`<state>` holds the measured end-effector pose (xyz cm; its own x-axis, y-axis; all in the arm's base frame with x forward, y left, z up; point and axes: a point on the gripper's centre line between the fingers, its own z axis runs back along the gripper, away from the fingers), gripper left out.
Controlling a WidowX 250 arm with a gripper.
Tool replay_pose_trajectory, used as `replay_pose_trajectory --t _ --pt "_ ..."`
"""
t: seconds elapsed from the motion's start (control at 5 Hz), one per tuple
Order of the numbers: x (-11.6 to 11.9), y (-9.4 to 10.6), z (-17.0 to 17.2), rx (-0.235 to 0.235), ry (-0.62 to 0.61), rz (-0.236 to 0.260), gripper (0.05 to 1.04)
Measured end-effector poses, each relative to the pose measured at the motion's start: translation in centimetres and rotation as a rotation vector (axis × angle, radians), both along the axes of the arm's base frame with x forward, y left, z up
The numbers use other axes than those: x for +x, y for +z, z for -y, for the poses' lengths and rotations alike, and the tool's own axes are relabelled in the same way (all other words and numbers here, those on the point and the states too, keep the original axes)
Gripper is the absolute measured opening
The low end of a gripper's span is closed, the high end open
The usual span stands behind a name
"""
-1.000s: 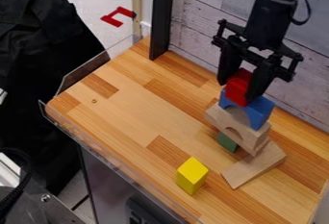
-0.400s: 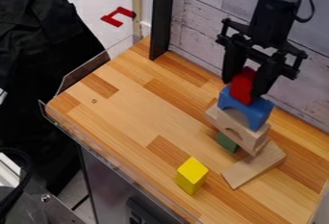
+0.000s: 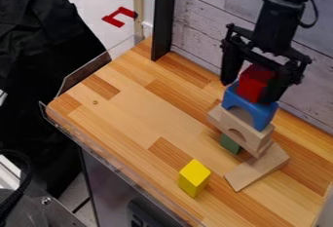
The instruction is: Put the red cube on top of the blue arch
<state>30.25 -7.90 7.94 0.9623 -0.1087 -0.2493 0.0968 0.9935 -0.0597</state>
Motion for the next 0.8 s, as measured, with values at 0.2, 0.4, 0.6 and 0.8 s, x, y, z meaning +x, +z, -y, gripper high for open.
replay_pose_trajectory --t 0.2,0.4,0.6,0.8 --pt "0.0 0.0 -0.3 -0.005 0.02 -0.005 1.001" --pt "0.0 1.8 -1.0 -0.035 0.059 0.021 1.001" --pt "-0.1 5.0 -2.3 -0.077 0.105 0.091 1.001" --pt "-1.4 5.8 -4.5 -0.099 0.149 0.091 1.001"
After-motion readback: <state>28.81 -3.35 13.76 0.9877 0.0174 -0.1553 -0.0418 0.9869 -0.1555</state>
